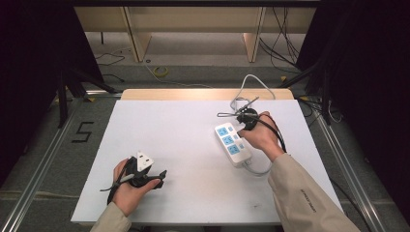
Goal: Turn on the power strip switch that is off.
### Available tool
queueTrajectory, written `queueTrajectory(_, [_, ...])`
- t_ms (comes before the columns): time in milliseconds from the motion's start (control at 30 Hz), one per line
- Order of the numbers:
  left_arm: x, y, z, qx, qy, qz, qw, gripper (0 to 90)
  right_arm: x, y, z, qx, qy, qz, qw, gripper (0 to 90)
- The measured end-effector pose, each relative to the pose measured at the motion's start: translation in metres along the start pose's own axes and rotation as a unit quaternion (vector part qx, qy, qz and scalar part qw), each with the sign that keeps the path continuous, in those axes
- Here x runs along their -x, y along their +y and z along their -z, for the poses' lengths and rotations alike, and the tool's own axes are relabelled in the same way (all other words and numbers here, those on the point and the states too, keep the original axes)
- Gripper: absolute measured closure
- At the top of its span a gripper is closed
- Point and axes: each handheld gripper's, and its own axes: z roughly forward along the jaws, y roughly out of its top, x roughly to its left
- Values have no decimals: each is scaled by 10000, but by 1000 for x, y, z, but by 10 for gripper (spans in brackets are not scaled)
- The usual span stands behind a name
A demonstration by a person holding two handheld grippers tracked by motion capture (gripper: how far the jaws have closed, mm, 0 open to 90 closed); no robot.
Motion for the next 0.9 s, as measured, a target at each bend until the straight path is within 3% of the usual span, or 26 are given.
queueTrajectory(900, [1, 0, 0, -5, 2, -10, 10000, 201, 3, 12, -14, -35, -3, -114, 9999, 900])
